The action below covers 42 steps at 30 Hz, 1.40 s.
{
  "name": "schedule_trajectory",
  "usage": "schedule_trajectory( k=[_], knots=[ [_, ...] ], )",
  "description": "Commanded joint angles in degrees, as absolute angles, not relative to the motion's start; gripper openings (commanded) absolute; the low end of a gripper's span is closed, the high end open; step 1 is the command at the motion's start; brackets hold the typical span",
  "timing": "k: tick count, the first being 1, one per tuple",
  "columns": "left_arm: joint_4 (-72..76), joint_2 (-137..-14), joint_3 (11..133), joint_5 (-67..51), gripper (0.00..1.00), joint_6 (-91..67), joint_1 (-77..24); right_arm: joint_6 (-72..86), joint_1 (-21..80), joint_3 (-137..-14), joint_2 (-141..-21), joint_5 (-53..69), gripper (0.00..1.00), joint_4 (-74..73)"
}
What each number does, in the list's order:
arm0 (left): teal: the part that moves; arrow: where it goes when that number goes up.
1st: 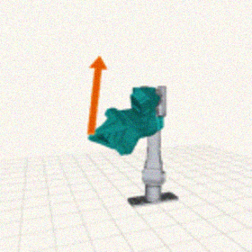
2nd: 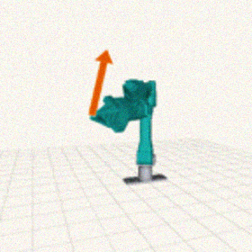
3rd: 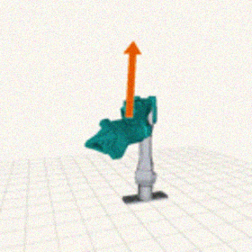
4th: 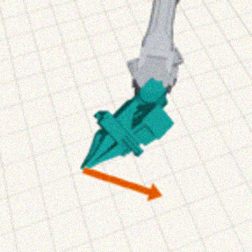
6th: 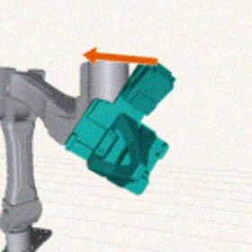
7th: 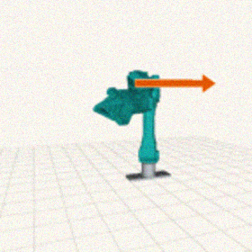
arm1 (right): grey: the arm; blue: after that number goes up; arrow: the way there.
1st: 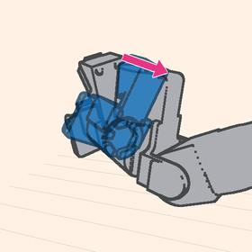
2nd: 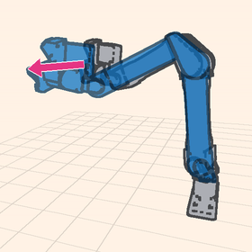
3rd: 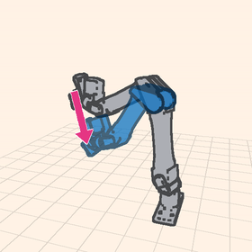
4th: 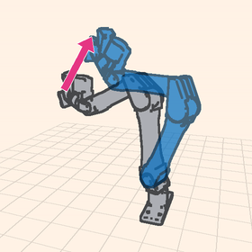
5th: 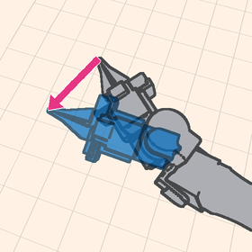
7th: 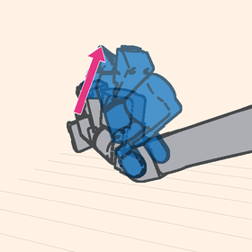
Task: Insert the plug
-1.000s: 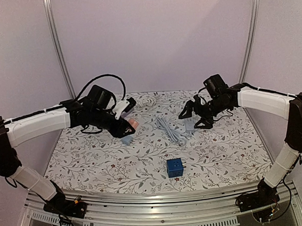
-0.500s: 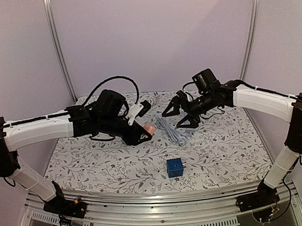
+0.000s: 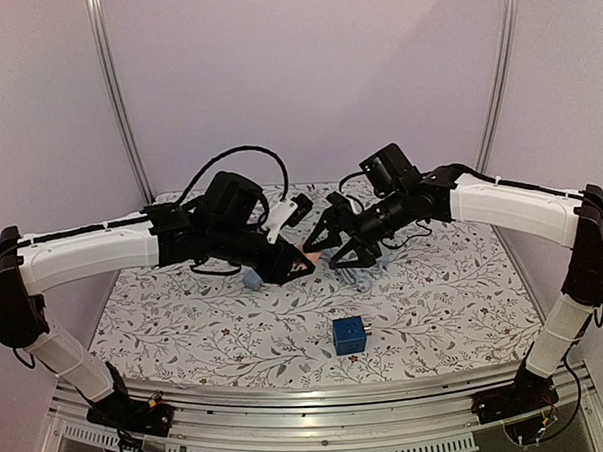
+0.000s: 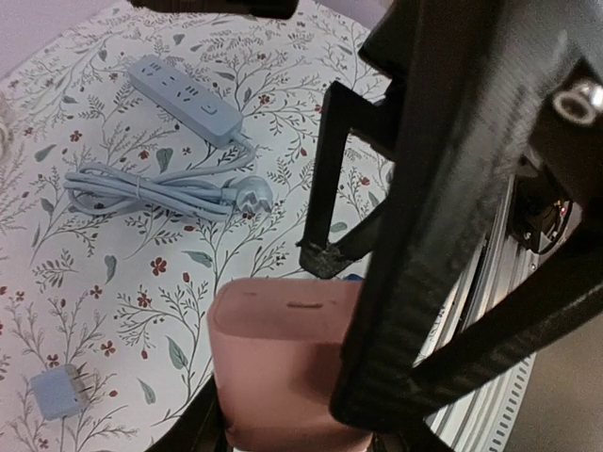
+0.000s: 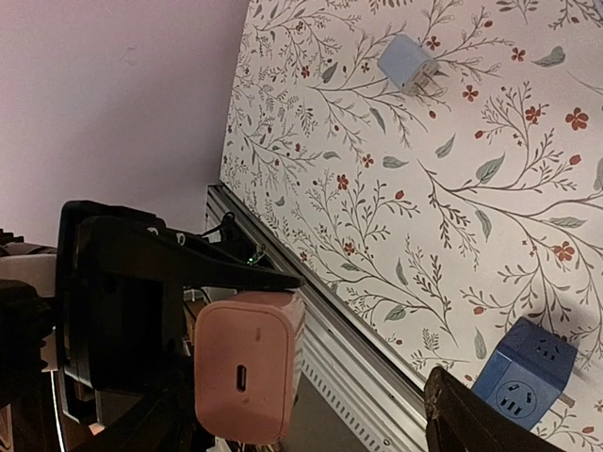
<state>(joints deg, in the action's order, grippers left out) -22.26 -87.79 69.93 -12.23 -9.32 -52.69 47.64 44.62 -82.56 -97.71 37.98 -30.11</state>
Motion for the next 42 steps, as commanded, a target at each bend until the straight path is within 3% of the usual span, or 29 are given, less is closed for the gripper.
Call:
schedule_trajectory(
  k=[1, 7, 18, 24, 28, 34, 42],
  knots=[
    [-22.4, -88.6, 71.4, -12.8, 0.00, -9.8, -54.1, 48.4, 45.2, -84.4, -99.3, 36.7, 0.81, -29.3],
    [-23.4, -88.6, 71.8, -12.0, 0.00, -9.3, -54.9, 48.4, 45.5, -85.6, -100.5, 35.6, 0.71, -29.9],
    [-25.3, -88.9, 72.7, -9.0, 0.00, -8.2, -55.7, 47.4, 45.9, -85.9, -101.2, 37.2, 0.40, -32.2],
    [-25.8, -89.1, 72.8, -8.9, 0.00, -7.6, -55.8, 46.3, 46.1, -85.5, -101.6, 40.3, 0.39, -32.5],
    [-26.0, -89.6, 73.0, -9.2, 0.00, -7.2, -56.0, 45.9, 46.5, -85.1, -101.7, 42.0, 0.47, -32.3],
    [-26.1, -89.6, 72.8, -9.3, 0.00, -6.6, -56.8, 46.0, 46.5, -85.1, -101.7, 41.6, 0.48, -31.6],
    [-26.4, -89.8, 73.1, -7.4, 0.00, -5.3, -58.2, 46.3, 46.5, -85.3, -101.7, 40.6, 0.36, -32.4]
  ],
)
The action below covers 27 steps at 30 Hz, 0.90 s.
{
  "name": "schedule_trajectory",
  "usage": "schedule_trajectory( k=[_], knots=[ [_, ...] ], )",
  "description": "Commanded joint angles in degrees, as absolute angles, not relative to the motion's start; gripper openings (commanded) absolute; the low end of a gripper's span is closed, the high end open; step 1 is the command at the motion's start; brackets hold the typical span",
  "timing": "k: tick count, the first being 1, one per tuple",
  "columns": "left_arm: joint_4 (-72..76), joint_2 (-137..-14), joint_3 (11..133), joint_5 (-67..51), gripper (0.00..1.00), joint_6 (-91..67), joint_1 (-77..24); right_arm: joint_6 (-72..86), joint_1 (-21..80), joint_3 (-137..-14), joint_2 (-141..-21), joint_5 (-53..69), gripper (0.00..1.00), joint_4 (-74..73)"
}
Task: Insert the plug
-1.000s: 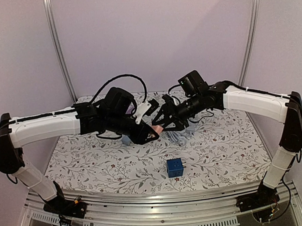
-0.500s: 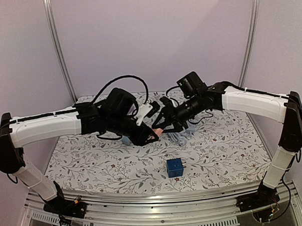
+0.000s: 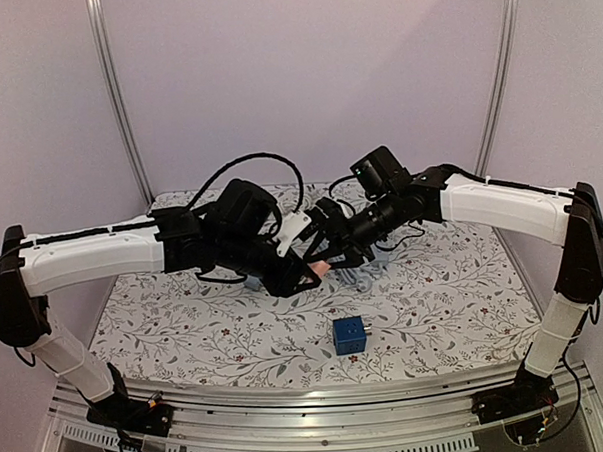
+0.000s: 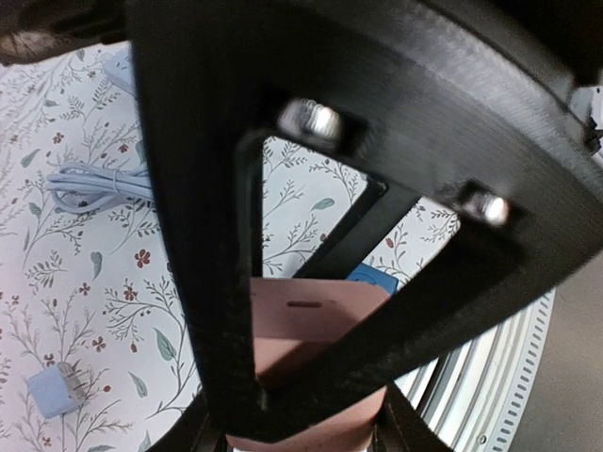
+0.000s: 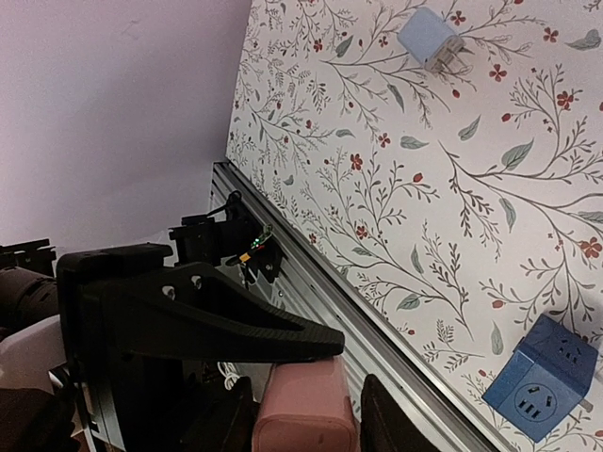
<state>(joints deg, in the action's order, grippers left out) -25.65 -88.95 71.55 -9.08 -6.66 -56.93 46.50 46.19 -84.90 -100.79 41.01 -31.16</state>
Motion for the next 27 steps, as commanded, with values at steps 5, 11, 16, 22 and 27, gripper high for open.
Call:
schedule_trajectory(
  k=[5, 11, 16, 22, 27],
  knots=[
    [-26.9, -90.1, 73.5, -6.2, 0.00, -5.0, -58.3, 44.9, 46.6, -85.7, -102.0, 41.8, 0.31, -34.5],
    [-27.7, -90.6, 73.9, -5.6, 0.00, -4.3, -58.6, 42.9, 46.6, -86.0, -102.0, 43.9, 0.39, -36.4],
    [-27.6, -90.8, 74.1, -5.2, 0.00, -4.0, -59.1, 41.9, 46.5, -86.0, -101.8, 43.6, 0.36, -37.0],
    [-27.7, -90.9, 74.2, -4.3, 0.02, -3.8, -60.0, 41.5, 46.6, -85.6, -101.6, 42.6, 0.13, -37.1],
    [-27.5, -90.0, 74.5, -0.5, 0.89, -4.4, -60.3, 40.3, 46.6, -85.2, -101.2, 38.8, 0.00, -39.1]
  ],
)
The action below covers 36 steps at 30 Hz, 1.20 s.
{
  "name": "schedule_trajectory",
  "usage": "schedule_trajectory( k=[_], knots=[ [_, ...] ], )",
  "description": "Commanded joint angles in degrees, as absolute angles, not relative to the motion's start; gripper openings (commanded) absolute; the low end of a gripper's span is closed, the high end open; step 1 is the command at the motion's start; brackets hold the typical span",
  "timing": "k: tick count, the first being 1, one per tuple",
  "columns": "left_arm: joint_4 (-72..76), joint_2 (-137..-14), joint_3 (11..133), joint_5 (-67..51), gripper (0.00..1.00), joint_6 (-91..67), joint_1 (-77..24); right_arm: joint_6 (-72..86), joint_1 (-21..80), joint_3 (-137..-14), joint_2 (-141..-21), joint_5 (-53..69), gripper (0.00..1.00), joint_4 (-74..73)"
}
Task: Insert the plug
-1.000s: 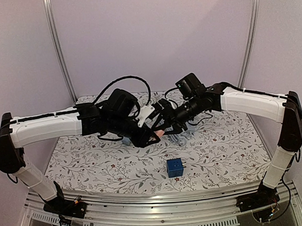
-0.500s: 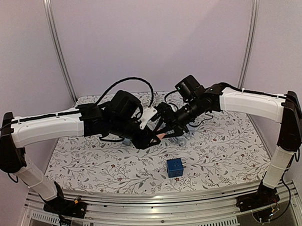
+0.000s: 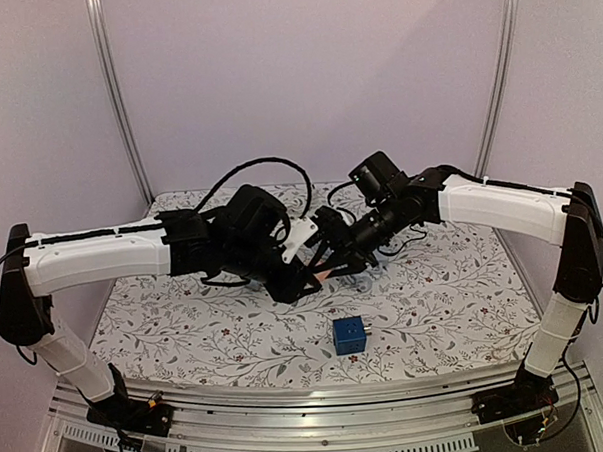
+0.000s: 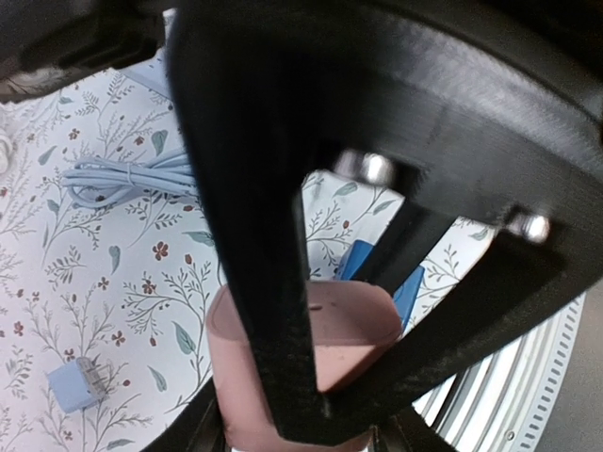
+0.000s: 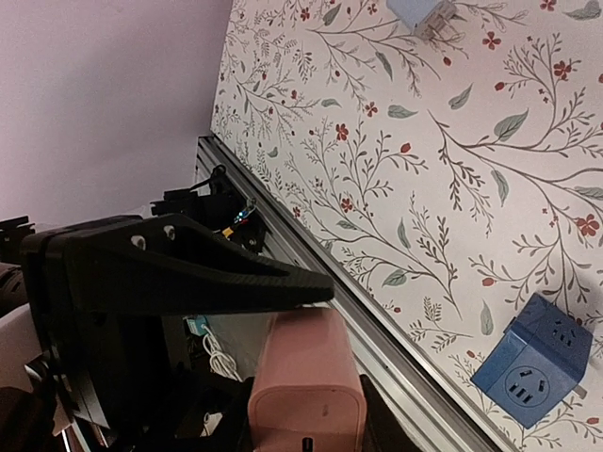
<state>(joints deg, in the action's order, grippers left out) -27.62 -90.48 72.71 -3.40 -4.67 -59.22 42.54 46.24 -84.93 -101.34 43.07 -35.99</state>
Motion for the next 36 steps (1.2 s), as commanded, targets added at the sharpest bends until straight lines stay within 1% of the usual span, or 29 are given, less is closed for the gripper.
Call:
schedule_trajectory(
  k=[1, 8, 13, 16, 19, 23, 25, 27, 32, 36],
  knots=[
    [-27.2, -89.4, 74.5, -0.2, 0.98, -4.2, -60.3, 40.1, 46.6, -85.2, -101.1, 37.6, 0.00, -39.4],
    [-29.7, -86.5, 74.6, 2.4, 1.00, -3.5, -60.2, 40.7, 46.6, -84.8, -98.6, 26.7, 0.00, -38.8],
    [-31.3, -81.3, 73.0, 5.4, 0.99, -3.8, -60.2, 41.0, 46.3, -87.3, -97.3, 14.6, 0.00, -40.7],
    [-31.7, -78.0, 72.4, 11.0, 0.99, -4.4, -60.1, 41.6, 45.5, -88.9, -97.2, 9.7, 0.00, -41.0],
    [-30.2, -75.0, 70.8, 17.6, 0.99, -7.3, -58.7, 44.1, 45.2, -89.4, -96.5, 7.6, 0.00, -40.9],
    [-27.1, -72.1, 67.5, 26.5, 0.99, -16.2, -55.6, 48.5, 45.3, -89.4, -94.4, 5.1, 0.00, -41.8],
    [-26.1, -71.9, 66.5, 24.7, 0.99, -19.5, -53.1, 49.1, 45.2, -89.3, -93.3, 2.5, 0.00, -41.0],
    [-26.3, -73.0, 67.5, 22.9, 1.00, -22.0, -51.4, 46.3, 44.8, -90.4, -93.1, 0.5, 0.00, -40.4],
    [-26.8, -74.6, 70.3, 22.4, 0.99, -25.4, -50.7, 39.0, 42.7, -97.4, -96.3, -6.5, 0.00, -41.0],
    [-27.5, -74.7, 70.6, 20.6, 0.99, -24.2, -50.1, 34.3, 40.2, -98.9, -96.8, -5.6, 0.00, -37.4]
  ],
)
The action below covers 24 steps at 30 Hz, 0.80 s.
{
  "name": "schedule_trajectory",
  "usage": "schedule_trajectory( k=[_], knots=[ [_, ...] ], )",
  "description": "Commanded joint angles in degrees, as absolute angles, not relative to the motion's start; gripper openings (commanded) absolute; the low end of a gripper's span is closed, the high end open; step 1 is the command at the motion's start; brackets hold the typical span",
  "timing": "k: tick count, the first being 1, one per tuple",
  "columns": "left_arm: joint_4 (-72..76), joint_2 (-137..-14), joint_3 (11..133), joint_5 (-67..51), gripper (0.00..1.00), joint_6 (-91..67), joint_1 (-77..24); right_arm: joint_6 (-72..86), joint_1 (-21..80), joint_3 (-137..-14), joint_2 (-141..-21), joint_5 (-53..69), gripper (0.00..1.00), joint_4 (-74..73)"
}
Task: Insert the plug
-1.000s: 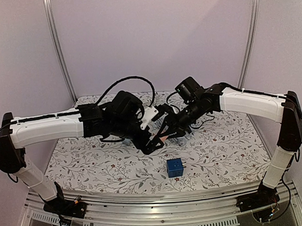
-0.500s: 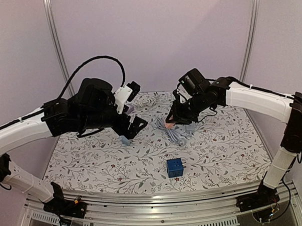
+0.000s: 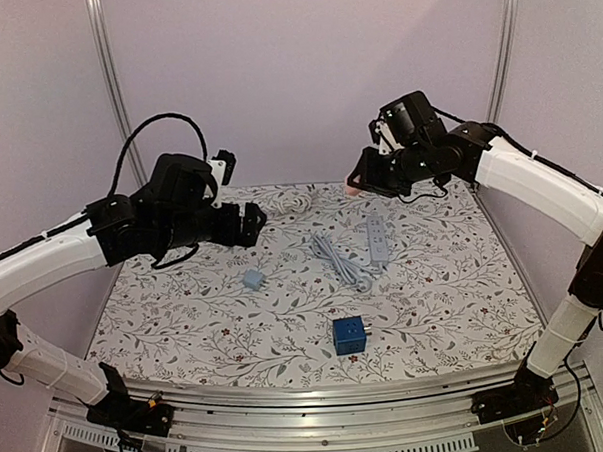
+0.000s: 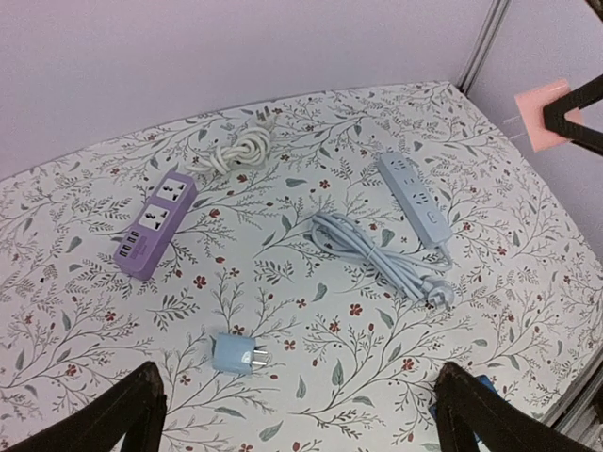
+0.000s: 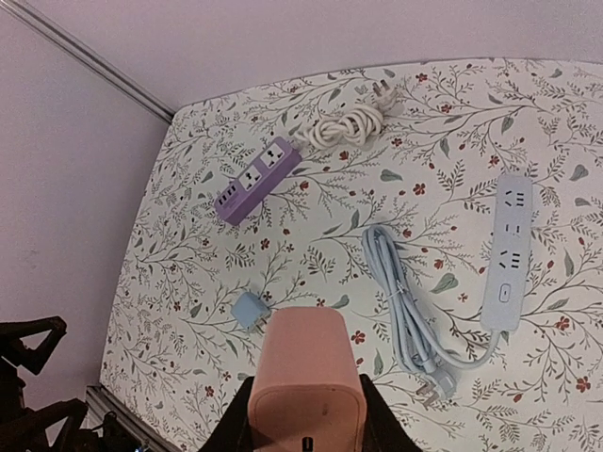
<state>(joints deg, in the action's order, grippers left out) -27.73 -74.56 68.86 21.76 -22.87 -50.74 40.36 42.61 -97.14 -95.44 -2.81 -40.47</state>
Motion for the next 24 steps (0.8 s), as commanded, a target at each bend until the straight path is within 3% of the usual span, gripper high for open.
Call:
schedule_trajectory(
  k=[1, 15, 24],
  knots=[
    [-28.2, -74.8, 70.9, 20.7, 0.99, -23.9, -49.9, 33.4, 39.2, -99.0, -96.9, -4.7, 0.00, -37.0],
    [-35.1, -68.8, 70.7, 20.2, 0.99, -20.4, -47.8, 31.0, 25.9, -117.6, -112.1, 12.3, 0.00, -53.2],
    [-39.4, -66.2, 70.0, 16.6, 1.00, -18.0, -46.6, 28.6, 25.6, -118.3, -120.4, 10.4, 0.00, -60.2]
  ],
)
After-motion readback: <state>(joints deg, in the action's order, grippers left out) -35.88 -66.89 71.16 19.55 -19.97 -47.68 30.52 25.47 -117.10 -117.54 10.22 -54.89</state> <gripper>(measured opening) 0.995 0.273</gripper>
